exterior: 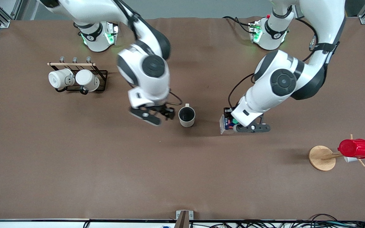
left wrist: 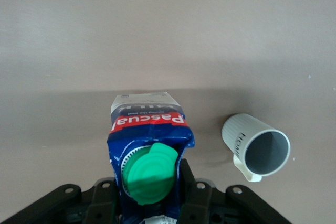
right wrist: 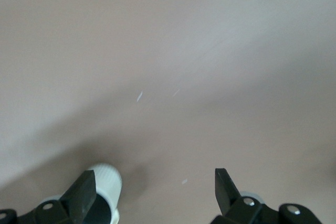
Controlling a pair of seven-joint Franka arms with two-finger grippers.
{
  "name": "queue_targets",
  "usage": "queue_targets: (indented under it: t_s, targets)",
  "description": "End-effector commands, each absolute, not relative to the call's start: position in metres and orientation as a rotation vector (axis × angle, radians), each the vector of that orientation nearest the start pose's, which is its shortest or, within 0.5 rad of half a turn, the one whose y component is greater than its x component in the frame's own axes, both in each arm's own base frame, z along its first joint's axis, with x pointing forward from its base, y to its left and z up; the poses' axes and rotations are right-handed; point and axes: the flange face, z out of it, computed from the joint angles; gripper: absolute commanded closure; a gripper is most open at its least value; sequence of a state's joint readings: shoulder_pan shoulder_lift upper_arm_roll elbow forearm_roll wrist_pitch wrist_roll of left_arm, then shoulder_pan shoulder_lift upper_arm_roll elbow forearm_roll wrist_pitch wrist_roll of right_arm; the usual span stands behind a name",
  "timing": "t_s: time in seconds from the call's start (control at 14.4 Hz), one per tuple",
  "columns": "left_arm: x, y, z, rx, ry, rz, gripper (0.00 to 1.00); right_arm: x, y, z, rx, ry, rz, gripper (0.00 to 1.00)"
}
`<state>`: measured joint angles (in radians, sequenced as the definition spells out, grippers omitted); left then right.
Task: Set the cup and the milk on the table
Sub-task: 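Set the mug down with the right gripper while the left gripper lowers the carton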
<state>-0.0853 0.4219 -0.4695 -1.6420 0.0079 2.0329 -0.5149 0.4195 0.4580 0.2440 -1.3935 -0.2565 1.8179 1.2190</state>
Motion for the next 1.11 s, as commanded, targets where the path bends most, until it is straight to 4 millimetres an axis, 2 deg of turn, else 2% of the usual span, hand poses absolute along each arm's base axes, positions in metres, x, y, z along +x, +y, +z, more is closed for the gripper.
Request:
queue_targets:
  t_s: [0.0, 0.07, 0.28, 0.35, 0.42, 0.62, 0.69, 0.76, 0.83, 0.9, 0.97, 1.04]
  targets:
    - [0.578, -0.341, 0.381, -3.311, 0.045, 0.167, 0.62, 0.583, 0.291, 0.506, -3.173, 0.885, -0.195, 0.0]
    - [0.574, -0.348, 0.375, -3.307, 0.065, 0.183, 0.62, 0.587, 0.255, 0.528, -3.193, 0.874, -0.187, 0.0]
    - [0.564, -0.376, 0.358, -3.326, 0.126, 0.172, 0.62, 0.585, 0.172, 0.581, -3.23, 0.807, -0.17, 0.0]
    - [0.56, -0.385, 0.355, -3.331, 0.137, 0.169, 0.62, 0.584, 0.145, 0.596, -3.207, 0.8, -0.152, 0.0]
    - [0.556, -0.394, 0.35, -3.334, 0.134, 0.172, 0.62, 0.581, 0.109, 0.615, -3.163, 0.778, -0.129, 0.0]
    - [0.546, -0.408, 0.341, -3.328, 0.139, 0.197, 0.62, 0.564, 0.02, 0.644, -3.132, 0.593, -0.03, 0.0]
    - [0.544, -0.411, 0.337, -3.326, 0.148, 0.207, 0.62, 0.561, -0.018, 0.648, -3.118, 0.517, -0.021, 0.0]
    - [0.544, -0.411, 0.333, -3.324, 0.145, 0.215, 0.61, 0.56, -0.042, 0.649, -3.116, 0.412, -0.022, 0.0]
    - [0.545, -0.413, 0.333, -3.334, 0.144, 0.2, 0.6, 0.561, -0.053, 0.647, -3.126, 0.289, -0.022, 0.0]
    - [0.546, -0.414, 0.334, -3.346, 0.143, 0.176, 0.56, 0.56, -0.063, 0.646, -3.13, 0.26, -0.022, 0.0]
    - [0.547, -0.414, 0.335, -3.348, 0.14, 0.172, 0.52, 0.56, -0.061, 0.647, -3.13, 0.255, -0.027, 0.0]
    - [0.547, -0.414, 0.335, -3.349, 0.137, 0.17, 0.37, 0.561, -0.056, 0.647, -3.131, 0.243, -0.031, 0.0]
